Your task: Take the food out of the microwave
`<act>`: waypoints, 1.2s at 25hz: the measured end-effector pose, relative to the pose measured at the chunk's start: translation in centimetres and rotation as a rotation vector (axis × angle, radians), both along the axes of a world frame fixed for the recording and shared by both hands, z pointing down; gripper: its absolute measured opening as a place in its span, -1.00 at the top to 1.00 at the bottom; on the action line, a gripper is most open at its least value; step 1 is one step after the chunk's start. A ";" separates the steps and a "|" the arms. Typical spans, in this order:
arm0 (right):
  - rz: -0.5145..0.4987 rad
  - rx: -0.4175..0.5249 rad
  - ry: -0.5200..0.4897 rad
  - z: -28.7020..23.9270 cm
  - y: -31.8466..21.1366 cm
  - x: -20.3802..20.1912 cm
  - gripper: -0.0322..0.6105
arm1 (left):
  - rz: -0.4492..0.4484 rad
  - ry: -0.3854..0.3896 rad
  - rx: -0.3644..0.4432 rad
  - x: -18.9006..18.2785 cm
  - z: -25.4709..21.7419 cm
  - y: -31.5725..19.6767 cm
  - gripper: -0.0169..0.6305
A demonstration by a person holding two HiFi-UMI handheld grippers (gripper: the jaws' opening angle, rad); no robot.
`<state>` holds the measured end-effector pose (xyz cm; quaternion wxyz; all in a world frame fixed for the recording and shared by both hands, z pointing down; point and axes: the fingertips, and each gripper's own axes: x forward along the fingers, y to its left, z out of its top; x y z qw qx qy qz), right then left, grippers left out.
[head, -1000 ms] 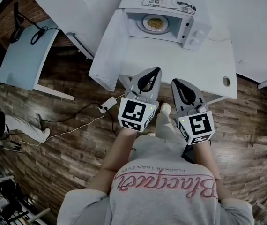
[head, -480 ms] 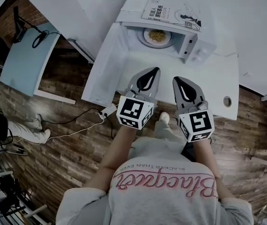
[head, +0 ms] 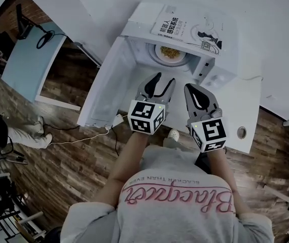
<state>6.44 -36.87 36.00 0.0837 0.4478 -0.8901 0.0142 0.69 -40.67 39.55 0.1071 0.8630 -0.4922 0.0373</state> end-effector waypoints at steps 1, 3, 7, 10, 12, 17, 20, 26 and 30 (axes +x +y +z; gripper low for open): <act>-0.011 -0.006 0.001 0.2 -0.5 0.1 0.87 | -0.020 0.002 -0.024 -0.1 0.6 -0.6 0.28; -0.032 -0.018 0.002 0.7 -1.3 0.1 0.87 | -0.070 0.009 -0.074 -0.6 1.9 -1.8 0.25; -0.069 -0.046 0.001 1.7 -2.3 -0.1 0.87 | -0.169 0.068 -0.182 -1.9 4.4 -3.6 0.25; -0.085 -0.066 0.004 2.6 -2.9 -0.2 0.87 | -0.208 0.129 -0.265 -2.3 6.2 -4.7 0.25; -0.090 -0.076 0.004 3.2 -3.3 -0.4 0.87 | -0.220 0.194 -0.326 -2.3 7.4 -5.3 0.25; -0.088 -0.102 0.023 5.6 -4.1 -0.6 0.87 | -0.268 0.315 -0.429 -2.8 9.8 -6.9 0.25; -0.082 -0.124 0.037 6.4 -4.6 -0.5 0.87 | -0.278 0.372 -0.481 -2.8 11.1 -8.2 0.25; -0.063 -0.150 0.044 7.2 -6.4 -0.8 0.87 | -0.324 0.506 -0.603 -3.2 13.8 -10.8 0.25; -0.057 -0.172 0.065 7.9 -7.2 -1.0 0.87 | -0.388 0.624 -0.720 -3.7 16.0 -12.1 0.16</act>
